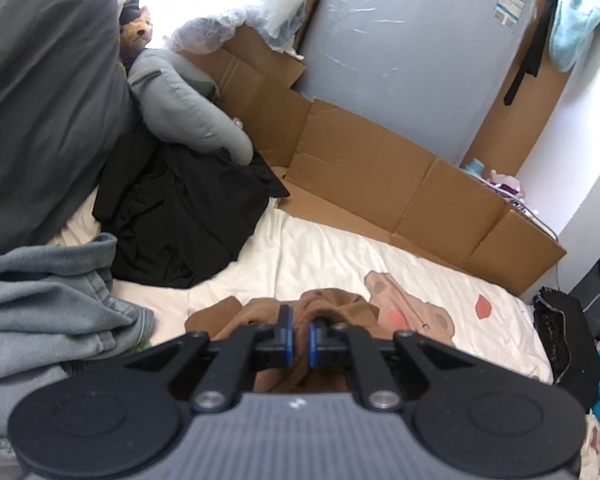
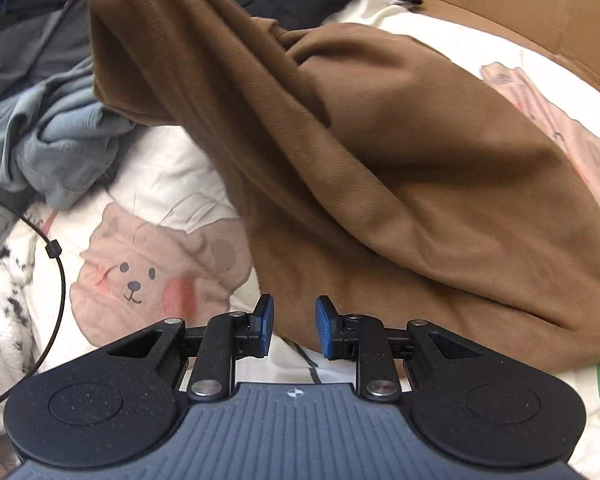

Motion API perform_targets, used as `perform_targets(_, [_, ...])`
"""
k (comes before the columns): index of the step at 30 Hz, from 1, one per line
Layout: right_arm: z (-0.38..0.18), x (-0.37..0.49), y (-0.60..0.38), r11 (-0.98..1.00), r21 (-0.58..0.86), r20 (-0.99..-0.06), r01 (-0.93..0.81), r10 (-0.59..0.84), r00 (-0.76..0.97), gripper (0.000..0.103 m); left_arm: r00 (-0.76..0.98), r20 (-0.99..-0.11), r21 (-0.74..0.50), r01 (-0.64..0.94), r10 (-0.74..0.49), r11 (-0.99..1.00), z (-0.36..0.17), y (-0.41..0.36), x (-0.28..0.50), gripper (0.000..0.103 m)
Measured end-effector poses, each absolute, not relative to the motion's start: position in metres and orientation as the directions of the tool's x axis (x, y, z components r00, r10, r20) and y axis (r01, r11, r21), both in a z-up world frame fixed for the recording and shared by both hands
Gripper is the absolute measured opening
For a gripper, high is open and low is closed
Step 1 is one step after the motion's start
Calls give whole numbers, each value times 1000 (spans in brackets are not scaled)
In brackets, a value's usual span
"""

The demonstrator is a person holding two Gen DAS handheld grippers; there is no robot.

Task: Fold clothes

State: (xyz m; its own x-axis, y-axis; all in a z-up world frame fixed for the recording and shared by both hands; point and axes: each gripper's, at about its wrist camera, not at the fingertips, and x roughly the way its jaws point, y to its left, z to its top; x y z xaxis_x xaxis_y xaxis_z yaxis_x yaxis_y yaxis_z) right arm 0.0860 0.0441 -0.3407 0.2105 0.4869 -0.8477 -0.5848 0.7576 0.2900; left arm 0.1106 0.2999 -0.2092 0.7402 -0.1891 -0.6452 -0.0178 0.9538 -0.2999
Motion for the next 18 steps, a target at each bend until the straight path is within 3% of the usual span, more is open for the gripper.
perform_targets(3, [-349,83,58,749,245,-872,-615,448,198,27,735,-652,-304,-27,-187,952,-213,304,112,8])
perform_targets(6, [-358,80,72,741,192,-894,-643,402,196,36,732,-655,-304,-28,-188,952,-215,306,112,8])
perform_targets(18, [-384,77,91,680,58,-932,-731,299,205,34,725,-664,-304,-39,-183,952,-220,310,112,8])
